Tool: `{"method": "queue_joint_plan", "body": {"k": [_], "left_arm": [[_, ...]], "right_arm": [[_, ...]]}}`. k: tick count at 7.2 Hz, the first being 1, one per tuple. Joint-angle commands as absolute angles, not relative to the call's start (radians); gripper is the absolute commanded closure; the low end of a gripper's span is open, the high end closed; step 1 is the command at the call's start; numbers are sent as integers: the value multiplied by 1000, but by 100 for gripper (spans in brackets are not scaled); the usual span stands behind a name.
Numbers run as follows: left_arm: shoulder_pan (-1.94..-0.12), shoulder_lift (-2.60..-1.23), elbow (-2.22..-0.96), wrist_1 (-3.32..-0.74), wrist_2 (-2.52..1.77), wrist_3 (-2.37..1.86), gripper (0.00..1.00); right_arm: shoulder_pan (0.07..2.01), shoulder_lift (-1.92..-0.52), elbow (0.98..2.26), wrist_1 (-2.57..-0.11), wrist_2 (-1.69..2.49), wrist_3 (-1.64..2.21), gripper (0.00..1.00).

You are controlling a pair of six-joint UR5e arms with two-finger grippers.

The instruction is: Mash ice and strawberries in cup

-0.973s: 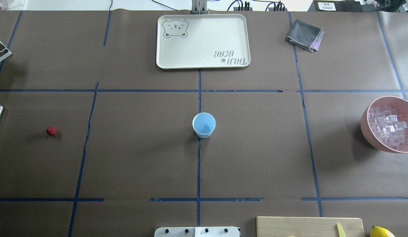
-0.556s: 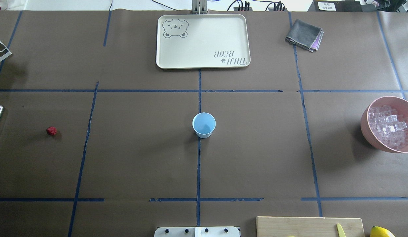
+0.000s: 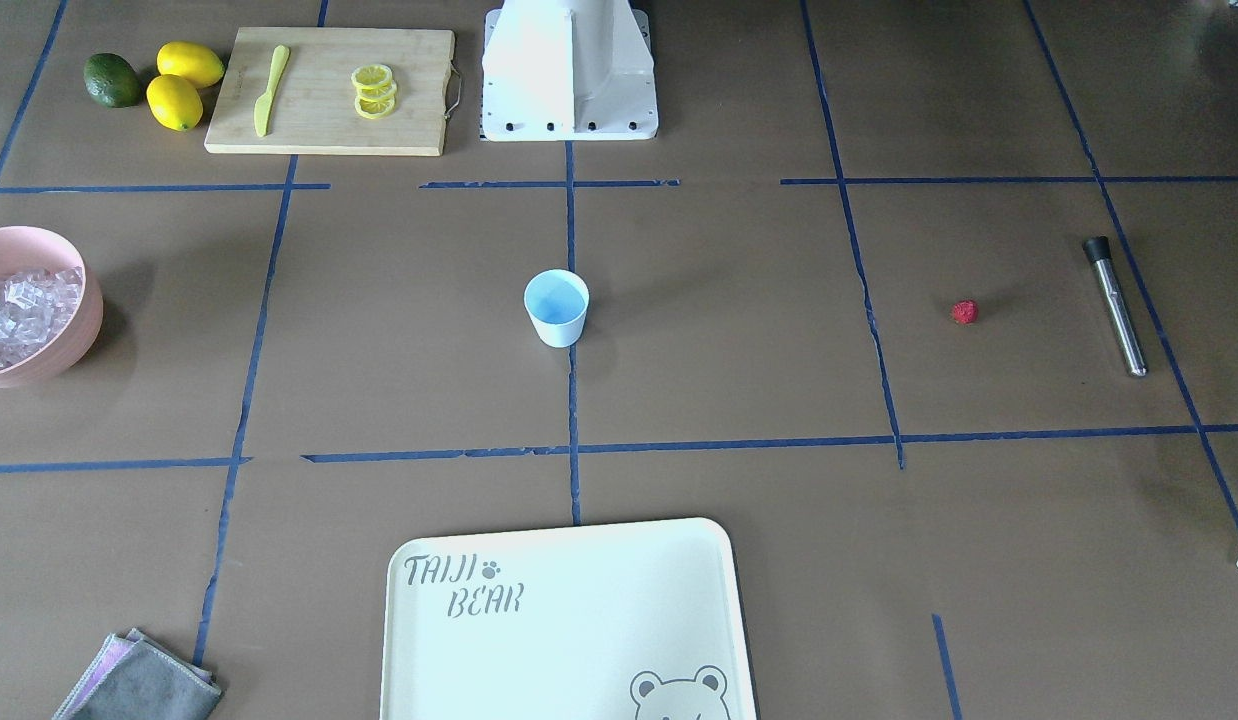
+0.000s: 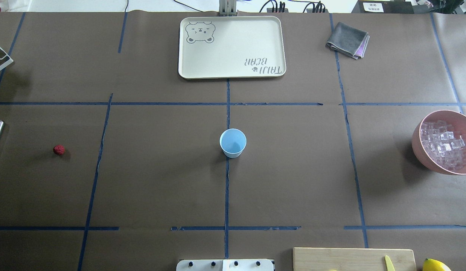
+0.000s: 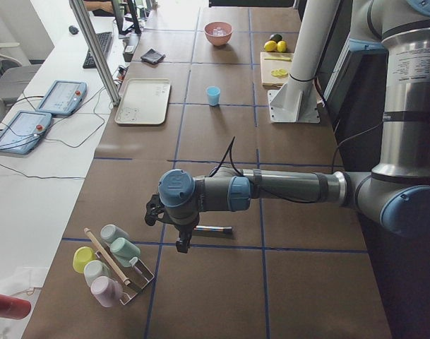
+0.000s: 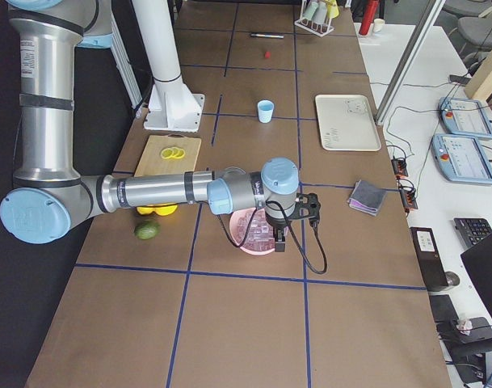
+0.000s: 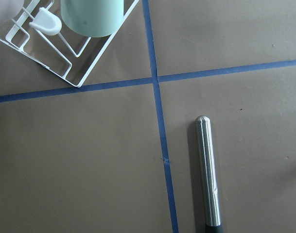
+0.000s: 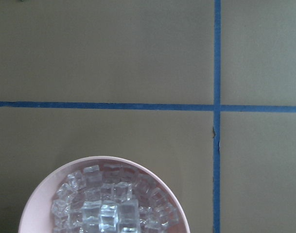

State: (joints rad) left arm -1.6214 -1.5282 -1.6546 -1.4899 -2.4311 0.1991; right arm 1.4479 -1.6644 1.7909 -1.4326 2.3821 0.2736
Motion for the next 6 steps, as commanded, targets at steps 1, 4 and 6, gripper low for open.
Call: {"method": "queue_joint_plan", "body": {"k": [1, 4, 6], "left_arm": [[-1621, -1503, -1683, -1490, -2431, 195, 0], [-1621, -1494, -1692, -1489, -2431, 195, 0], [-1621, -1493, -1694, -1489, -2431, 195, 0]], "right_arm": [[1349, -1742, 1828, -1204, 2340, 547, 0], [1247, -1776, 1841, -1115, 2306, 681, 2], [1159, -1792, 1874, -1115, 2235, 742, 2]]}}
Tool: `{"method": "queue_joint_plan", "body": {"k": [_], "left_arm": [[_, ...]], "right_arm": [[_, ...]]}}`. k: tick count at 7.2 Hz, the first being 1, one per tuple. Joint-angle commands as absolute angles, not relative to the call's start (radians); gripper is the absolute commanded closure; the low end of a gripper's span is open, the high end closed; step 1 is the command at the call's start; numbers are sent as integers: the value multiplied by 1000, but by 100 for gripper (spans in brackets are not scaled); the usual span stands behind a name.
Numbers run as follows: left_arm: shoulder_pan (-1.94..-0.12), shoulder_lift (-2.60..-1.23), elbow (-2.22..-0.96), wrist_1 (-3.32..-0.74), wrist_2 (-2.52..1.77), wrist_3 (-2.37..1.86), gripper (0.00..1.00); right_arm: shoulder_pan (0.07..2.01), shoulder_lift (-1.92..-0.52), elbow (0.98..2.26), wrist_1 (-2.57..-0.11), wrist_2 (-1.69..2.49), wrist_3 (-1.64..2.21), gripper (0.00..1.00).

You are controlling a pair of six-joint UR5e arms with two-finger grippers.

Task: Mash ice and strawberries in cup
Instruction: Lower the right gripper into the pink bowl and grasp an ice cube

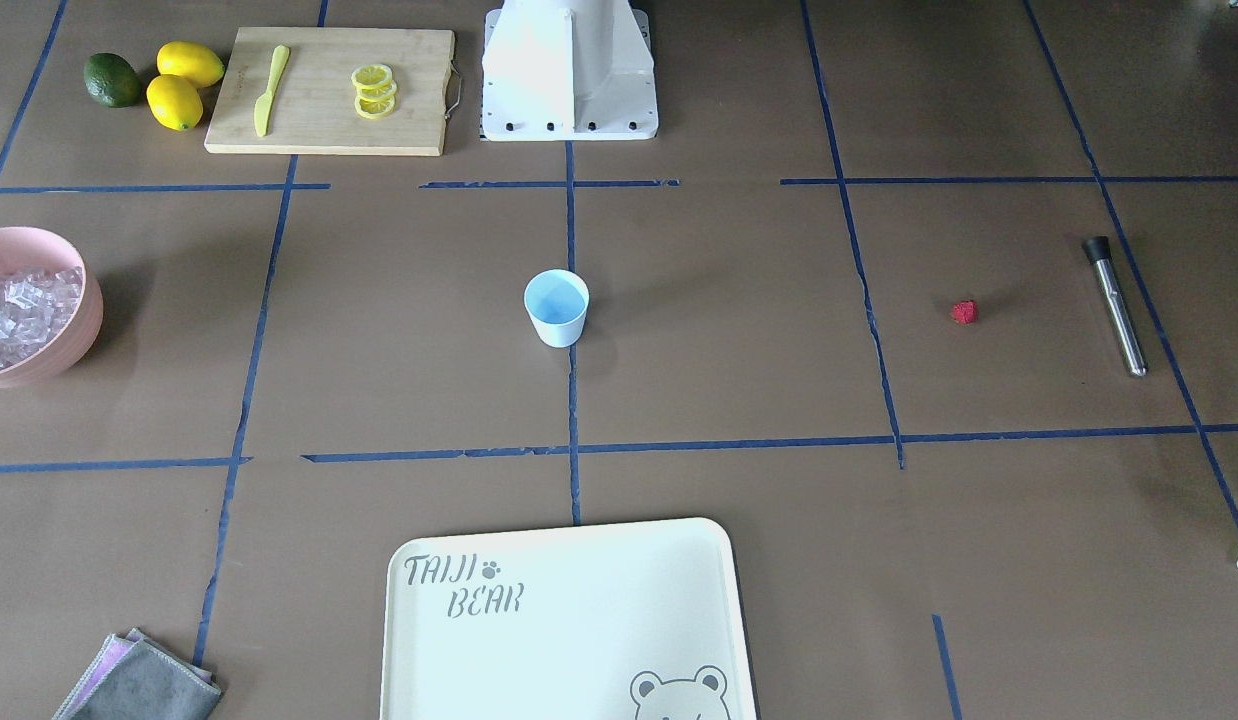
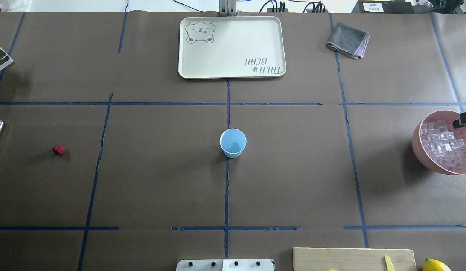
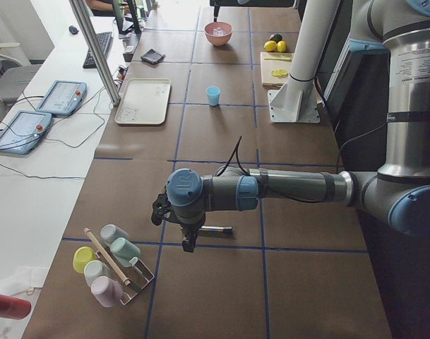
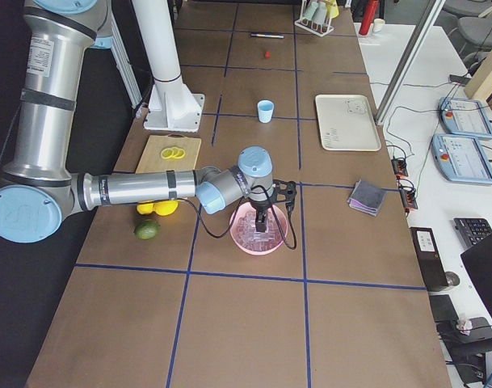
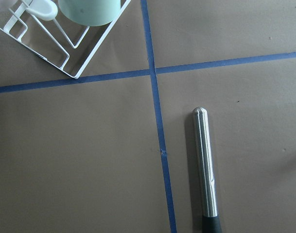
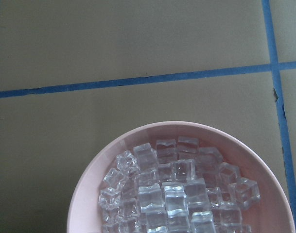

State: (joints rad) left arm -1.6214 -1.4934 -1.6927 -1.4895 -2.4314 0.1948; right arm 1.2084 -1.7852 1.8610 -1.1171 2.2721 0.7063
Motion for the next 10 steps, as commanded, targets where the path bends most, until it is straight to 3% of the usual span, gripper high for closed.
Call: {"method": "queue_joint_plan", "body": {"k": [1, 3, 8, 10], "left_arm": [[-1621, -1493, -1695, -1489, -2431, 195, 0], [-1621, -1493, -1694, -1491, -2431, 195, 0], [-1621, -1493, -1706, -1489, -2431, 193, 0], [-1621, -1493, -1709, -1489, -2431, 193, 0]], "right_arm": [[1122, -1789, 1873, -1115, 2209, 764, 4], [1080, -1787, 1871, -1115, 2201, 765, 18], [1045, -1796, 1850, -1117, 2172, 756, 20], [1043, -1801, 1848, -1117, 2172, 756, 26]]}}
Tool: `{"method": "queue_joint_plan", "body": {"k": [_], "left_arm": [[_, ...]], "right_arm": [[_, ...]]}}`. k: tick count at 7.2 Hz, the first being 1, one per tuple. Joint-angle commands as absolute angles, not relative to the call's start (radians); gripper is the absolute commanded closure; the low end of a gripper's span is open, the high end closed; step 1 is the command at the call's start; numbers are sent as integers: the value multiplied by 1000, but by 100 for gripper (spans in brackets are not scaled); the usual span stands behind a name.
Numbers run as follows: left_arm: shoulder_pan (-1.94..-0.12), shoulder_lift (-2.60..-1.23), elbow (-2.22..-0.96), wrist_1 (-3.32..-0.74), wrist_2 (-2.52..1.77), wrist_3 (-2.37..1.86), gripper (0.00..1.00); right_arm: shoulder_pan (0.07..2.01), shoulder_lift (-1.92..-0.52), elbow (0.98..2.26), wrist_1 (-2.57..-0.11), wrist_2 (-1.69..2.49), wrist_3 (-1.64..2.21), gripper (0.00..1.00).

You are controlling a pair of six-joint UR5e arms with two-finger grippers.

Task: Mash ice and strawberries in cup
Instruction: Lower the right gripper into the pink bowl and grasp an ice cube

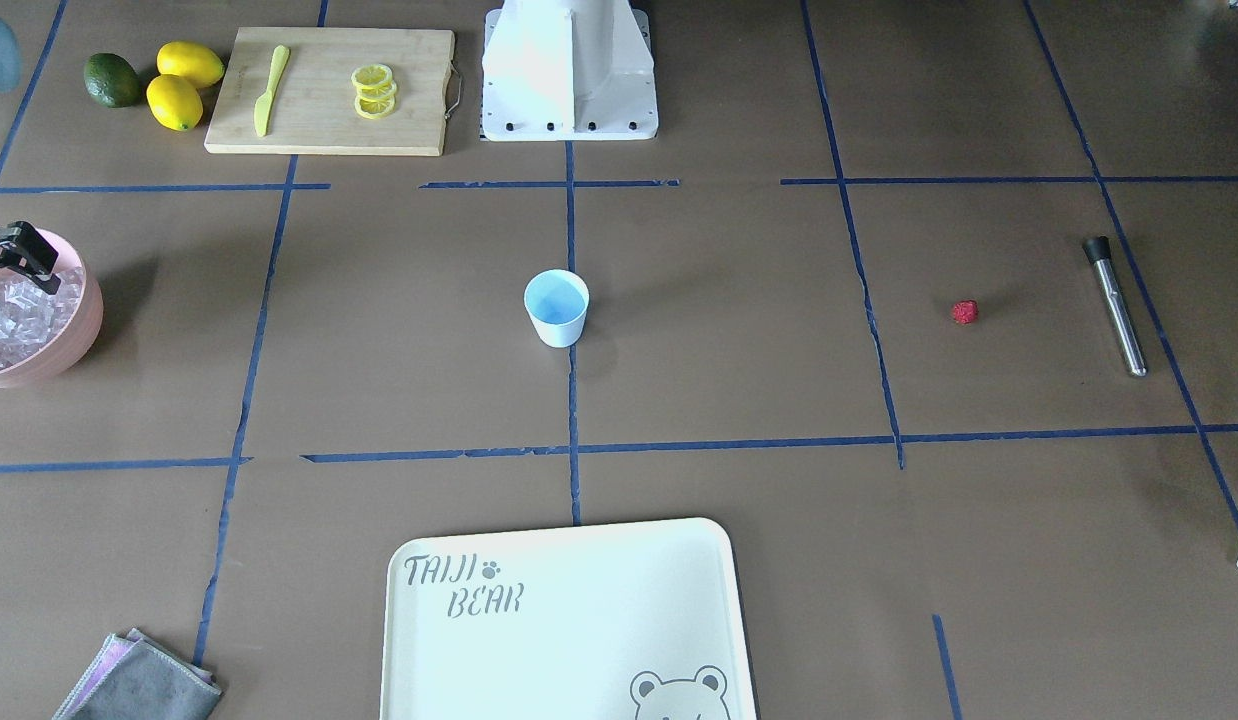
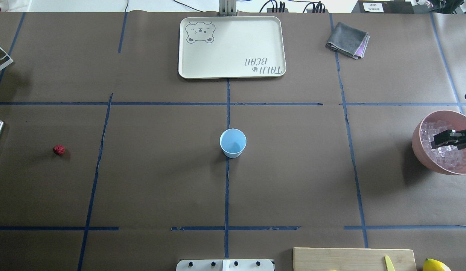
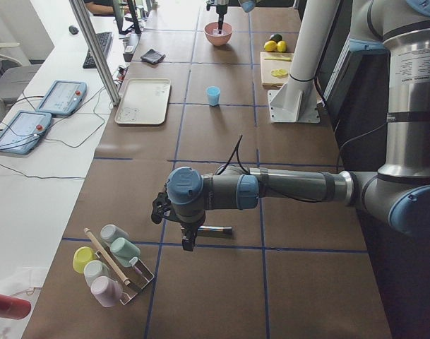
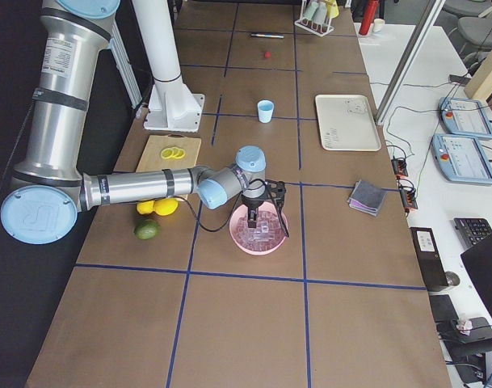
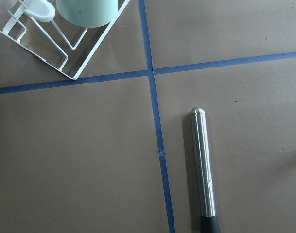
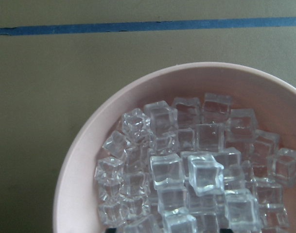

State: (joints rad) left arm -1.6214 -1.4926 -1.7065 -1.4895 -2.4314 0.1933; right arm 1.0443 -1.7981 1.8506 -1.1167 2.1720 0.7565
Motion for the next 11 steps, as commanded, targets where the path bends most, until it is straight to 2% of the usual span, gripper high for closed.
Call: {"method": "queue_joint_plan", "body": {"k": [1, 5, 8, 11], "left_arm": [[-1621, -1493, -1710, -1488, -2431, 193, 0], [-1621, -1491, -1736, -1483, -2430, 190, 0], [-1624, -1491, -1736, -1482, -2430, 187, 0], [-1624, -1491, -1738, -1482, -2430, 187, 0]], "right_arm": [[1043, -1799, 1847, -1121, 2172, 758, 27], [1029, -1795, 1829, -1124, 2171, 759, 27], [1028, -1793, 1829, -1124, 2172, 761, 38], [1028, -1793, 1819, -1124, 2172, 761, 40]]}}
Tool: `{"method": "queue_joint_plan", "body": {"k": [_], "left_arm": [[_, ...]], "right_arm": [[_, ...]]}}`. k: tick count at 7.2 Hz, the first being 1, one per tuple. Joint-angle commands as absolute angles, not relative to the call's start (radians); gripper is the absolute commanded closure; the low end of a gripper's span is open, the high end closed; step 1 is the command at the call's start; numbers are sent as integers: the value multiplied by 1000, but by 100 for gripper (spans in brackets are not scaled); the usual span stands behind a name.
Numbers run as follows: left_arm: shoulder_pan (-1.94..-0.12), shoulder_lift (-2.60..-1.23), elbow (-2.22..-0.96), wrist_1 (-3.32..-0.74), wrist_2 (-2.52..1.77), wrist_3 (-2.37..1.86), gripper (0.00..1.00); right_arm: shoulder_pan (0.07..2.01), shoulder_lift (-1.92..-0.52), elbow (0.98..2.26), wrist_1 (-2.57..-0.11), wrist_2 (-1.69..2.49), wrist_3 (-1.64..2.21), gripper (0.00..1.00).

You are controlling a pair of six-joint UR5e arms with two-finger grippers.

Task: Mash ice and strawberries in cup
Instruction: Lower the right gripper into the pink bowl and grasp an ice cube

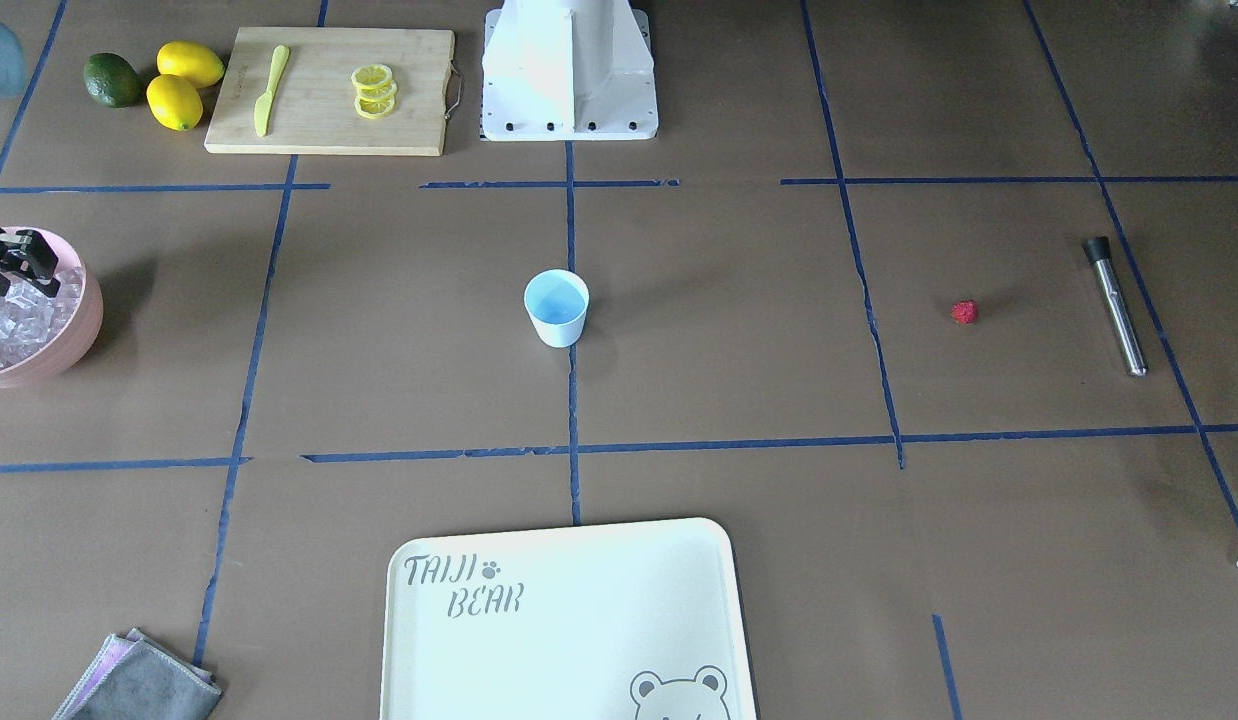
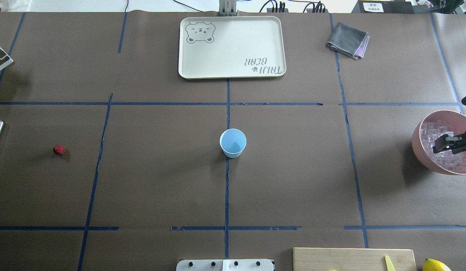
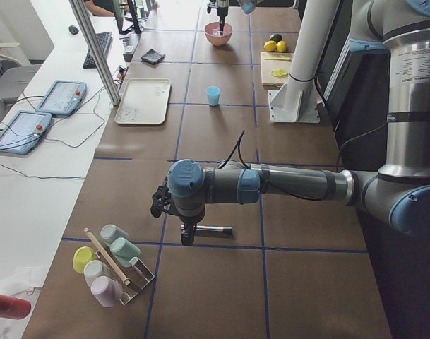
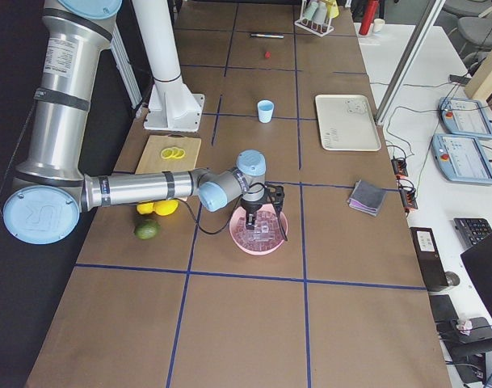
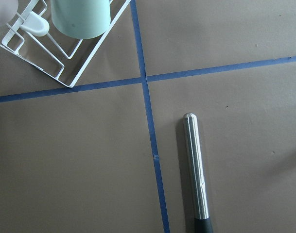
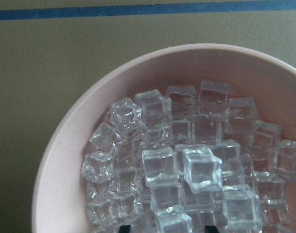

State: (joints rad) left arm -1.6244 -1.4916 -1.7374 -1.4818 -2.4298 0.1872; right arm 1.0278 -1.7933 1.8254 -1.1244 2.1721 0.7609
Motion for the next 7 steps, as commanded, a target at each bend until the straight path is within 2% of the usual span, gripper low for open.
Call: {"method": "queue_joint_plan", "body": {"k": [1, 2, 3, 4, 7], "left_arm": [[-1624, -1491, -1749, -1479, -2430, 187, 0], [-1624, -1486, -1759, -1476, -2430, 187, 0], [-1626, -1477, -1767, -1476, -2430, 186, 0], [-1626, -1477, -1772, -1474, -2430, 186, 0], [-1626, -1477, -1773, -1474, -2430, 186, 0]], "right_arm": [[1028, -1792, 1813, -1124, 2172, 761, 41], [1028, -1790, 1813, -1124, 2172, 761, 54], [1028, -1789, 1816, -1124, 2175, 761, 82], [1029, -1787, 1818, -1123, 2180, 761, 100], [1060, -1819, 1899, -1127, 2190, 756, 100]]}}
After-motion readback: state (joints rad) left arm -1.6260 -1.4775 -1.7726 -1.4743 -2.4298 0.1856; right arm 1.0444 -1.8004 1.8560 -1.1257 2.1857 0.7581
